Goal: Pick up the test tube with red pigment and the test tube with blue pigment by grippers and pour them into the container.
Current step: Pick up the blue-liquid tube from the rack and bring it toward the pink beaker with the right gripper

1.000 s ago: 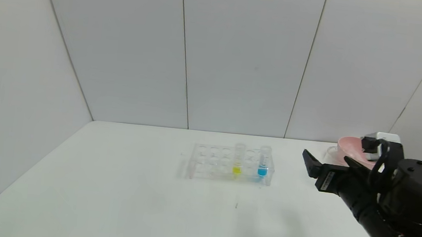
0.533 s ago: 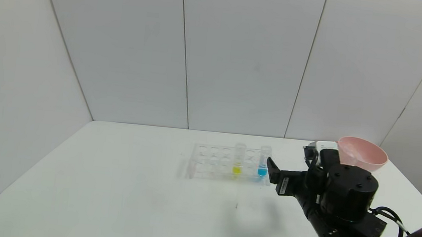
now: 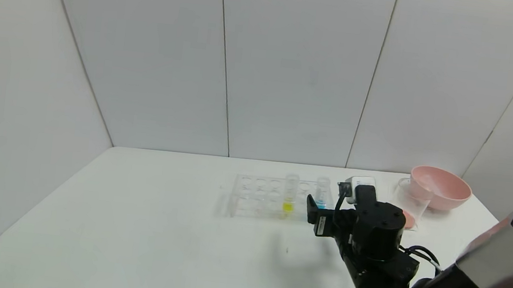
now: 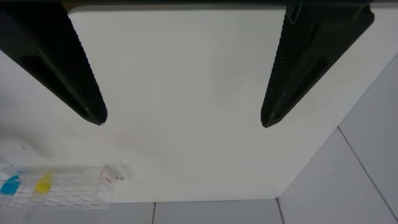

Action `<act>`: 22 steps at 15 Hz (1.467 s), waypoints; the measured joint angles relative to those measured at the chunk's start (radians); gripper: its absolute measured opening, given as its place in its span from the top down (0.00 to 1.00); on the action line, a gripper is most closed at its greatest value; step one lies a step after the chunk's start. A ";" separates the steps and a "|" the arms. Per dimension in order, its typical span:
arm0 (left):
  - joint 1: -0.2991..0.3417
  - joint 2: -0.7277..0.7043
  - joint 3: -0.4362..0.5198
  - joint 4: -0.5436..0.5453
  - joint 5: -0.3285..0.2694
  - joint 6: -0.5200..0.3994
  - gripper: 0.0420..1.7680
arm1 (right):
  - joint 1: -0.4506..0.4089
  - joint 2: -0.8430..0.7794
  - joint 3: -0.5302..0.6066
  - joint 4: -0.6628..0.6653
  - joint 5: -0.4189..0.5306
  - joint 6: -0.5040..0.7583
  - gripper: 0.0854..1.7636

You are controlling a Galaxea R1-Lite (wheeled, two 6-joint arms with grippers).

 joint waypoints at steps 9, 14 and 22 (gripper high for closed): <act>0.000 0.000 0.000 0.000 0.000 0.000 0.00 | -0.018 0.066 -0.099 0.000 0.000 -0.035 0.04; 0.000 0.000 0.000 0.000 0.000 0.000 0.00 | -0.048 0.141 -0.225 0.004 0.005 -0.100 0.04; 0.000 0.000 0.000 0.000 0.000 0.000 0.00 | -0.085 0.204 -0.289 0.003 0.028 -0.107 0.13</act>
